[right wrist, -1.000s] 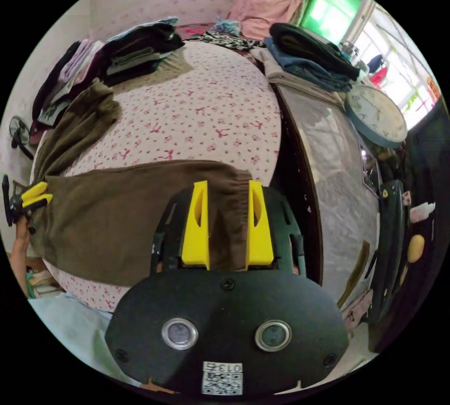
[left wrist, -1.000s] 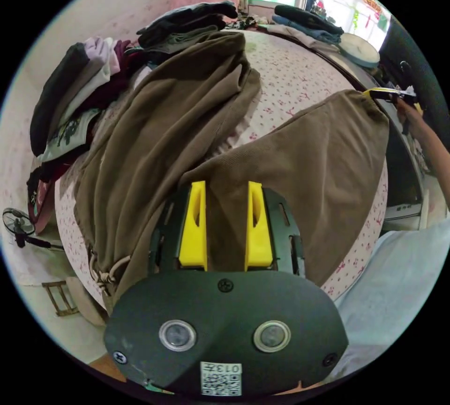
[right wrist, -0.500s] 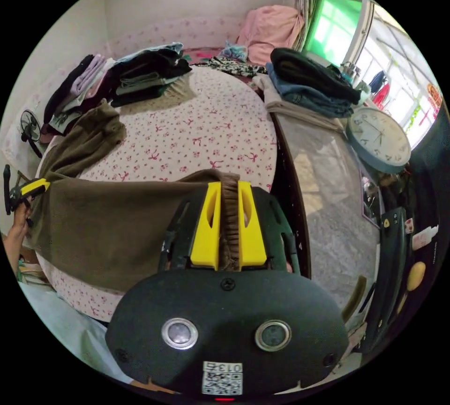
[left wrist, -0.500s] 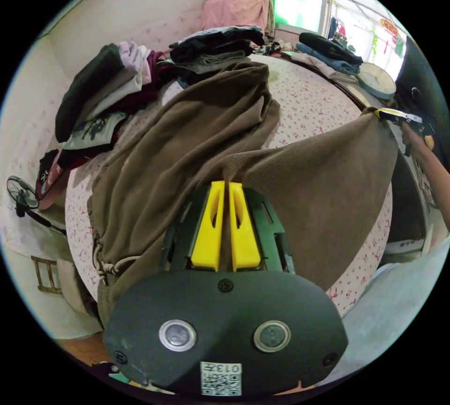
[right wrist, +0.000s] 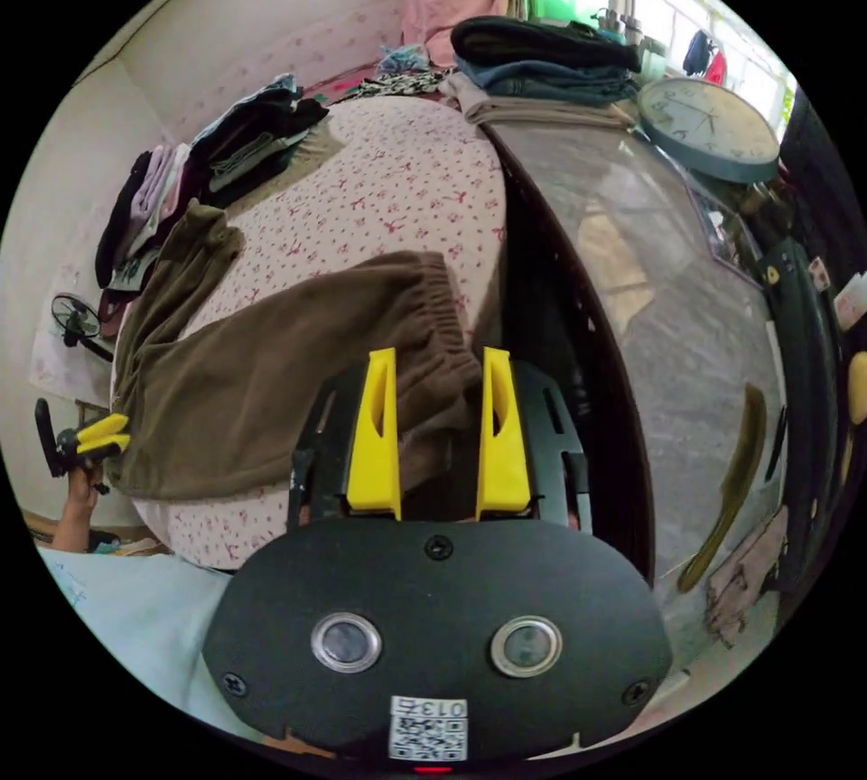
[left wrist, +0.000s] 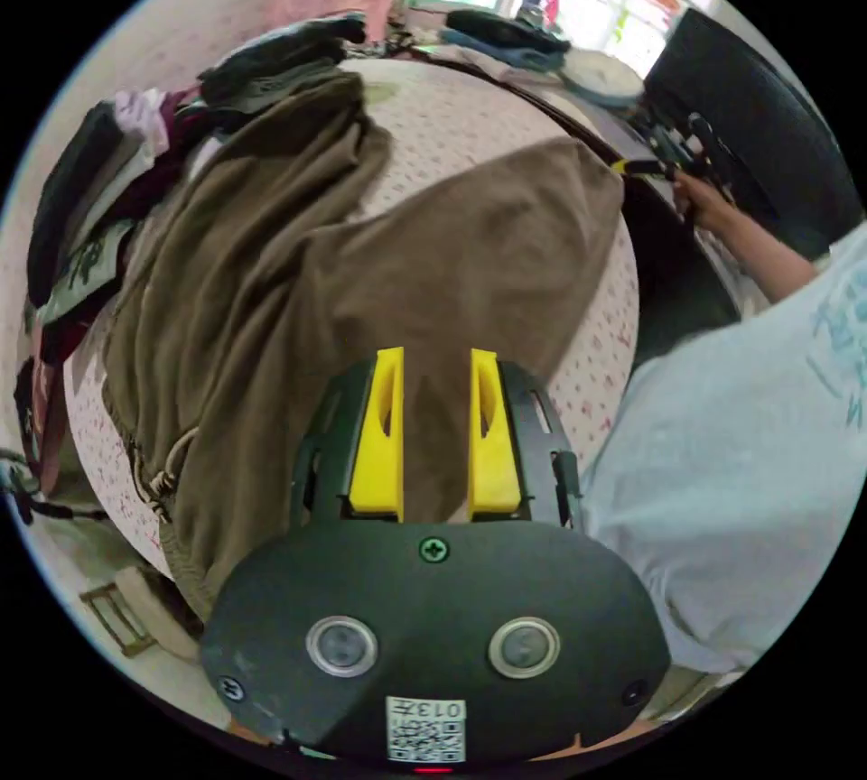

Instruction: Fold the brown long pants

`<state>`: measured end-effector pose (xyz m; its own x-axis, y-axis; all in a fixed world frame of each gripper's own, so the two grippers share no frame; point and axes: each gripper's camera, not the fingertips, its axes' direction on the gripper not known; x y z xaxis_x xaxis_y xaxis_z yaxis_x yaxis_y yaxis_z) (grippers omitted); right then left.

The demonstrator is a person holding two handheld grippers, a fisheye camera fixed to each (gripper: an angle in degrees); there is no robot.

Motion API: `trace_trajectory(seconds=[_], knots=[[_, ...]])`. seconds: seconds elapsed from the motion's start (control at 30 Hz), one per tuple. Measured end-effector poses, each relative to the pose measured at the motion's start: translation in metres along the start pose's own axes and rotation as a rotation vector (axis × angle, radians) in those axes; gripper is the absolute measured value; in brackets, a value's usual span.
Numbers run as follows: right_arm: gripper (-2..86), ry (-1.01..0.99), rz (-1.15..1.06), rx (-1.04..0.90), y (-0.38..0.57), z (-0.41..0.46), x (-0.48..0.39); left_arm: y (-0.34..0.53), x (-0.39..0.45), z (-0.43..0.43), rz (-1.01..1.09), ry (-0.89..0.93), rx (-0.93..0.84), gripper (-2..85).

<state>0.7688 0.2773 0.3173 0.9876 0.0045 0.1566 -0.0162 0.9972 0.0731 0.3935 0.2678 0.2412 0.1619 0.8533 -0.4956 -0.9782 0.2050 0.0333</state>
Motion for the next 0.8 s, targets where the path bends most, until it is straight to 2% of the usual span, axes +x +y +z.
trace_trajectory(seconds=[0.17, 0.23, 0.3, 0.33, 0.4, 0.57, 0.63, 0.7, 0.77, 0.8], knots=[[16.3, -0.079, 0.198, -0.017, 0.024, 0.023, 0.024, 0.008, 0.069, 0.027, 0.199, -0.171, -0.11, 13.1], [12.8, -0.15, 0.222, -0.022, 0.022, 0.027, 0.029, 0.003, 0.07, 0.039, 0.2, -0.141, -0.146, 11.8], [5.6, -0.205, 0.137, -0.013, 0.014, 0.023, 0.018, -0.005, 0.063, 0.046, 0.173, -0.108, -0.17, 7.7], [5.2, -0.185, 0.109, -0.013, 0.012, 0.021, 0.014, -0.011, 0.056, 0.047, 0.153, -0.075, -0.168, 3.2], [3.9, -0.087, 0.011, -0.002, 0.004, 0.006, -0.006, -0.019, 0.048, 0.049, 0.123, -0.019, -0.184, 2.1], [3.9, 0.063, -0.069, 0.053, 0.005, -0.019, -0.02, -0.024, 0.046, 0.033, 0.132, 0.091, -0.099, 1.0], [4.4, 0.08, -0.083, -0.011, 0.005, -0.004, -0.019, -0.023, 0.045, 0.047, 0.141, 0.079, -0.128, 1.0], [6.4, 0.075, -0.074, -0.159, 0.002, 0.027, -0.014, -0.02, 0.04, 0.064, 0.128, 0.099, -0.167, 1.0], [8.0, 0.086, -0.044, -0.186, -0.002, 0.028, -0.011, -0.016, 0.031, 0.062, 0.105, 0.132, -0.133, 1.2], [8.5, 0.13, -0.03, -0.13, -0.003, 0.016, -0.011, -0.015, 0.029, 0.058, 0.102, 0.137, -0.118, 1.3]])
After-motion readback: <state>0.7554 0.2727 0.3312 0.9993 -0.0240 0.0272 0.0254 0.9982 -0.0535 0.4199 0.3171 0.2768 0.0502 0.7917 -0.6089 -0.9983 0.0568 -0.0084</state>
